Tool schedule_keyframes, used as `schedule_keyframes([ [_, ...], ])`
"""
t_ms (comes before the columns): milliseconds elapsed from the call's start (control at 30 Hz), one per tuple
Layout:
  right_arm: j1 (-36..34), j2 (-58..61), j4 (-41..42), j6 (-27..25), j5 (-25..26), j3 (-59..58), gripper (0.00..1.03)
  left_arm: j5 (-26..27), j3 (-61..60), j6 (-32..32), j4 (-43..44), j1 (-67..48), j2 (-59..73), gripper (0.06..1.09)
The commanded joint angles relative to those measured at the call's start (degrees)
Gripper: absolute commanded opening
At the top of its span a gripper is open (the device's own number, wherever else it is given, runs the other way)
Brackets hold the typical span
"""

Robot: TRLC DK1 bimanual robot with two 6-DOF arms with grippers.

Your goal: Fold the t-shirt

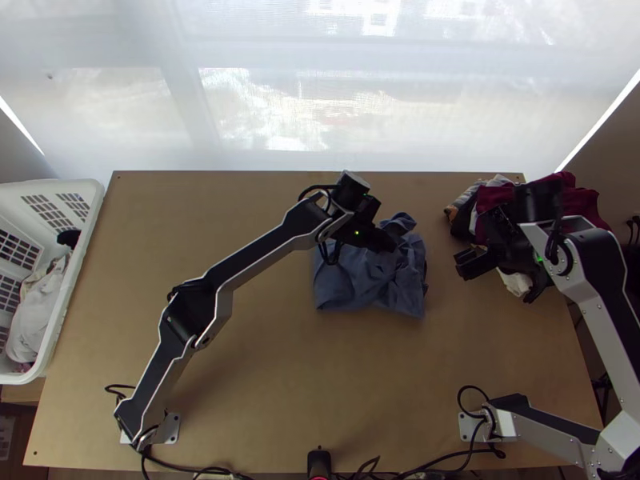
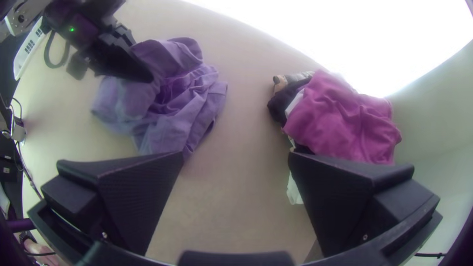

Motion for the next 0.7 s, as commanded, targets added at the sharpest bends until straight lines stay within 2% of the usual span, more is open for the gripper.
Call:
schedule_keyframes([
  [0, -0.14, -0.05, 0.02, 0.12, -0.01, -0.69, 0.99, 0.24, 0.99, 0.09, -1.23, -0.38, 2.90, 1.04],
  [233, 1.70, -0.14, 0.11, 0.21, -0.10, -2.36, 0.99, 3.32, 0.29, 3.95, -11.69, 5.51, -4.21, 1.04],
  [400, 5.57, 0.83, 1.43, -1.81, -0.01, -5.08, 0.99, 5.96, -3.76, 10.46, -22.15, 11.31, -8.61, 1.04],
  [567, 8.56, 6.89, 7.76, -3.66, -0.10, -5.61, 0.99, 5.69, -22.56, 14.41, -18.54, 13.86, -15.46, 1.04],
  [667, 10.58, 12.96, 13.47, -2.51, -0.28, -4.20, 0.99, 4.99, -30.21, 15.29, -16.00, 14.04, -18.01, 1.04],
])
